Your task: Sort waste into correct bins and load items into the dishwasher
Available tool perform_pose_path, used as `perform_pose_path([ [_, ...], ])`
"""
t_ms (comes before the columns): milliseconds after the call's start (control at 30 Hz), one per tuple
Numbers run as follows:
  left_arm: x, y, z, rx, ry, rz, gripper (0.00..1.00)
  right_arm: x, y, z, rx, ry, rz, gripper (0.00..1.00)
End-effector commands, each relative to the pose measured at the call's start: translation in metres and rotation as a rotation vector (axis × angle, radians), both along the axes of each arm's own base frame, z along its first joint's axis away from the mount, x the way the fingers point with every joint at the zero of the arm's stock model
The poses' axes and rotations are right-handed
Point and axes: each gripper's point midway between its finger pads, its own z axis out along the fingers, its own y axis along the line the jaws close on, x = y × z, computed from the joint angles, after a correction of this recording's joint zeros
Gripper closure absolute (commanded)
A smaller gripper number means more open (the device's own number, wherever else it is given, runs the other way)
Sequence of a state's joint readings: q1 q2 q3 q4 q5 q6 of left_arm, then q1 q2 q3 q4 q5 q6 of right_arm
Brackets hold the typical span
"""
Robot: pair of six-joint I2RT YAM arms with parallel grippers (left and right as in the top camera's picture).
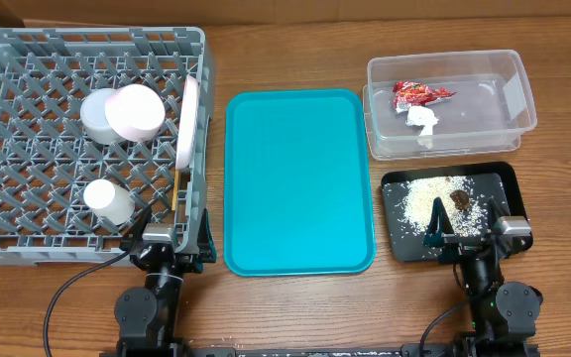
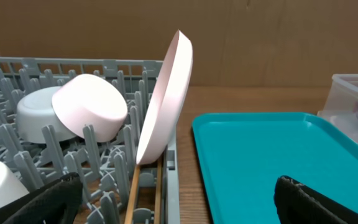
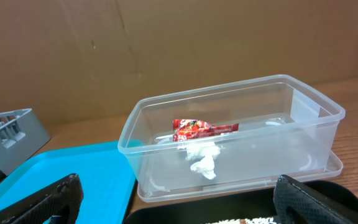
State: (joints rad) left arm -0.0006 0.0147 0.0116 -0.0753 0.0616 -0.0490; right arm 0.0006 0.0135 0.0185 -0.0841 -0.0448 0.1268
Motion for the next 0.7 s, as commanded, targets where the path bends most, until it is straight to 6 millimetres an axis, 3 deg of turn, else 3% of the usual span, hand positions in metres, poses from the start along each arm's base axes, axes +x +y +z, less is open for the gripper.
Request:
perform_pose_path([
  [0, -0.0001, 0.0013, -0.0004, -0.001, -0.006, 0.012, 0.0, 0.0, -0.0011, -0.002, 0.001, -0.003, -0.005, 0.0],
  [667, -0.0001, -0.0006, -0.0013, -0.001, -0.002, 0.004, 0.0, 0.0, -0.0011, -0.0019, 0.0, -0.003, -0.005, 0.0],
])
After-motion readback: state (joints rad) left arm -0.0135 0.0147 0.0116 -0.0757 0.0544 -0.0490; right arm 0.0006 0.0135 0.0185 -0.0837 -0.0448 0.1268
